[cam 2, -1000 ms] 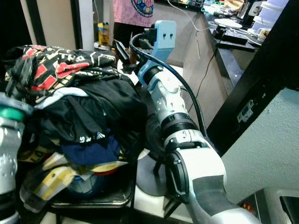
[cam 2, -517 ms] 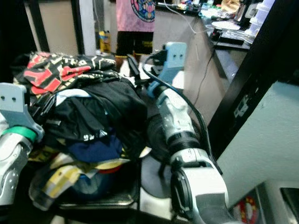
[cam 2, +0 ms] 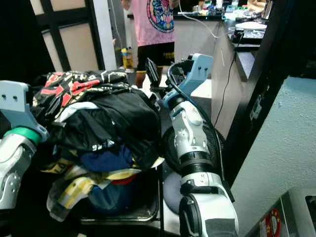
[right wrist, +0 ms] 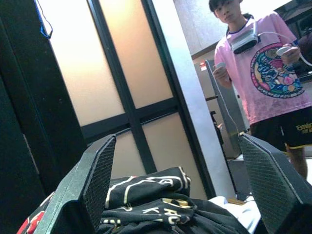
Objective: Clothes washing
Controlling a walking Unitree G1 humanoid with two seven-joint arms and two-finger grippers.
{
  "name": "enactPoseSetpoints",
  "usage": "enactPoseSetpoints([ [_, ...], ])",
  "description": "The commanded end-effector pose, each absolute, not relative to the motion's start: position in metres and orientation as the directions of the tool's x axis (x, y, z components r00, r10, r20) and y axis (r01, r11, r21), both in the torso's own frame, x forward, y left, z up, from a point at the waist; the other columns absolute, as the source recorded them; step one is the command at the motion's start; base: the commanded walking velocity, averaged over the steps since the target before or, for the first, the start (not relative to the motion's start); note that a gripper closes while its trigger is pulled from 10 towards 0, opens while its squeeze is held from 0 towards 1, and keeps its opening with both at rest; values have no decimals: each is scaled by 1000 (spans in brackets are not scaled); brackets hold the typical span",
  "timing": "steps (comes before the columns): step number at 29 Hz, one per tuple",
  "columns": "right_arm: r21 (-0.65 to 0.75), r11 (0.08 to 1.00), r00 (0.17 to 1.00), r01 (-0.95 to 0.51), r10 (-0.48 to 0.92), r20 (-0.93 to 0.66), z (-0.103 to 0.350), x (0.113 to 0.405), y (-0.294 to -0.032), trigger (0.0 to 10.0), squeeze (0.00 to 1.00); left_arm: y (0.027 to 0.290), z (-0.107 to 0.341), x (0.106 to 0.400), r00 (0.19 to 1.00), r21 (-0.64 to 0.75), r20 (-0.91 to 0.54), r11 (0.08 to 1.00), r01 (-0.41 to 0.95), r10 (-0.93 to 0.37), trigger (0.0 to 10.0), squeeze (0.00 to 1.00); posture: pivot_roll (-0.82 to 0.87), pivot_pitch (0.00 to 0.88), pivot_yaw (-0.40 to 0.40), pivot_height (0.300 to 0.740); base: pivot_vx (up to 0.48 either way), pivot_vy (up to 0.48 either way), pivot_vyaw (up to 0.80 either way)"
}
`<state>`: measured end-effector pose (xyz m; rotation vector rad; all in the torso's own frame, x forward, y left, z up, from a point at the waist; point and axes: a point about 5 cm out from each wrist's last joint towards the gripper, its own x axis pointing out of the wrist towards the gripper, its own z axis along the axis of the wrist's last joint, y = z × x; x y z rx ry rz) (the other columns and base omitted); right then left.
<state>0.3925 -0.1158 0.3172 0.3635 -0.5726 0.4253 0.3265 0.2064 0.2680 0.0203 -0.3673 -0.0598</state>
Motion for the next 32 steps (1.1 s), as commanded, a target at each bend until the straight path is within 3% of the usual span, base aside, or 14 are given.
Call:
enactPoseSetpoints([
  [1, 218, 846, 761, -487, 288, 582, 316, 392, -113, 10000, 0, 212, 266, 325, 933, 35, 356, 999, 35, -45, 10000, 0, 63, 0, 108, 740, 0, 0, 0],
  [10, 218, 850, 782, -480, 302, 545, 302, 383, -111, 10000, 0, 212, 257, 314, 929, -45, 370, 999, 11, 7, 10000, 0, 42, 0, 58, 740, 0, 0, 0],
  [26, 190, 847, 782, -497, 341, 522, 307, 379, -106, 10000, 0, 206, 256, 310, 914, -76, 405, 997, 12, 20, 10000, 0, 27, 0, 12, 740, 0, 467, 0],
  [32, 177, 846, 782, -502, 357, 512, 308, 378, -104, 10000, 0, 202, 256, 305, 905, -78, 425, 996, 52, -14, 10000, 0, 16, 0, 2, 740, 0, -320, 0],
])
